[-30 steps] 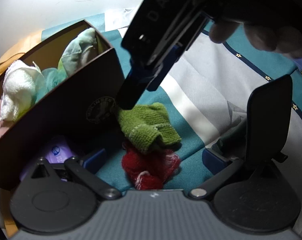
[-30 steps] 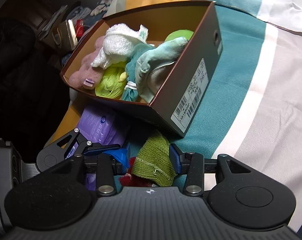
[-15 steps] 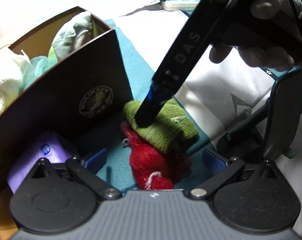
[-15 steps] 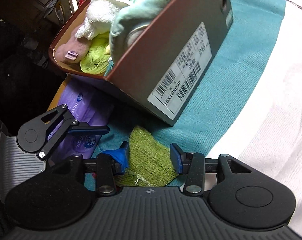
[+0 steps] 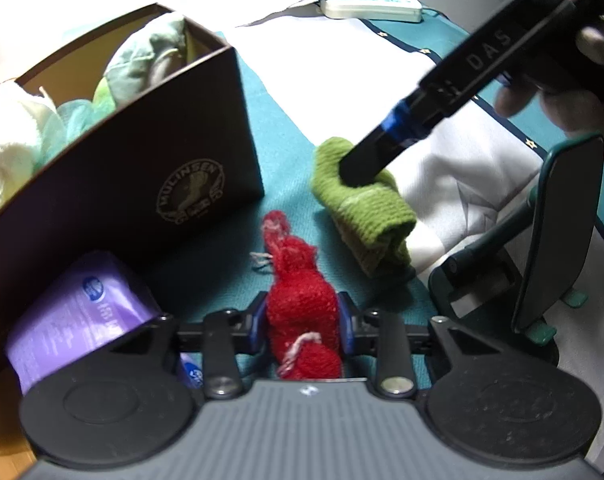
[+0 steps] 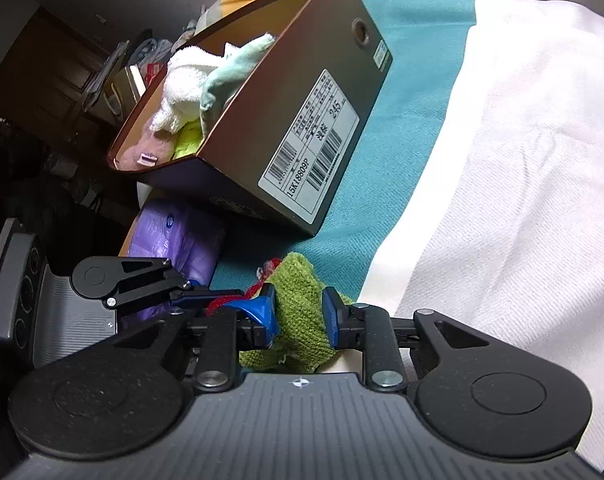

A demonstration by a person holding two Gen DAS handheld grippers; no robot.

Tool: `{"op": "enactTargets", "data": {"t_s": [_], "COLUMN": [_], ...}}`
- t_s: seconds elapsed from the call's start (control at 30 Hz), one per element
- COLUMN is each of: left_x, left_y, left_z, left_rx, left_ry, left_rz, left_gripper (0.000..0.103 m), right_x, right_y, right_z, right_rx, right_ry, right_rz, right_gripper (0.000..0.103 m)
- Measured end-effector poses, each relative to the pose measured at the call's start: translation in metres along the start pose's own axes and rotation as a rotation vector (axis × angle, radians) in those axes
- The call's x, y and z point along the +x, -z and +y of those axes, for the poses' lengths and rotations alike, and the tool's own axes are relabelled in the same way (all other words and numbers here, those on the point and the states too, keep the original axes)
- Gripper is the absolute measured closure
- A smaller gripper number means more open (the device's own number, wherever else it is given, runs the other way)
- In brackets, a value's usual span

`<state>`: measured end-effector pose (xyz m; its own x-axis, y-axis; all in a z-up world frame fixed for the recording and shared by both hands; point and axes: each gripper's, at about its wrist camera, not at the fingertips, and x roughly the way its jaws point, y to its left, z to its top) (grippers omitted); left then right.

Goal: Organize soft objects
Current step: 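Lift and carry the red item with the left gripper while the right carries the green glove over the box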

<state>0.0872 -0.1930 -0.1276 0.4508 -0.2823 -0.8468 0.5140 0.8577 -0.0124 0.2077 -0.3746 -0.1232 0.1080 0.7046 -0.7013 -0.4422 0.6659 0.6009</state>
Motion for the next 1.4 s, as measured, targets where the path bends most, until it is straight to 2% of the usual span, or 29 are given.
{"op": "enactTargets", "data": {"t_s": [0.13,0.4,0.63,0.8,1.13,1.4], "left_x": [-0.011,-0.051,-0.086,-0.116,-0.164,-0.180], "left_y": [0.001,0.000,-0.002,0.002,0.004,-0.010], "left_z": [0.001,0.008,0.012,0.024,0.095,0.158], "left_rx": [-0.028,-0.071,-0.130,-0.150,-0.221,-0.301], "left_ry": [-0.005,0.024,0.079,0.076,-0.024,-0.075], "left_rz": [-0.033,-0.130,-0.234,-0.296,-0.383,-0.418], "left_gripper": [0.077,0.077,0.077,0.077,0.077,0.077], "right_x": [-0.007,-0.033,-0.064,-0.081,-0.088,-0.073], "right_y": [0.006,0.017,0.023,0.023,0.004,-0.030], "right_z": [0.000,0.007,0.028,0.046,0.082,0.122], "right_rx": [0.047,0.128,0.162,0.184,0.241,0.265], "right_ry": [0.021,0.026,0.019,-0.007,-0.079,-0.042], "right_rz": [-0.054,-0.177,-0.306,-0.394,-0.527,-0.615], "right_gripper": [0.102,0.103,0.103,0.103,0.103,0.103]}}
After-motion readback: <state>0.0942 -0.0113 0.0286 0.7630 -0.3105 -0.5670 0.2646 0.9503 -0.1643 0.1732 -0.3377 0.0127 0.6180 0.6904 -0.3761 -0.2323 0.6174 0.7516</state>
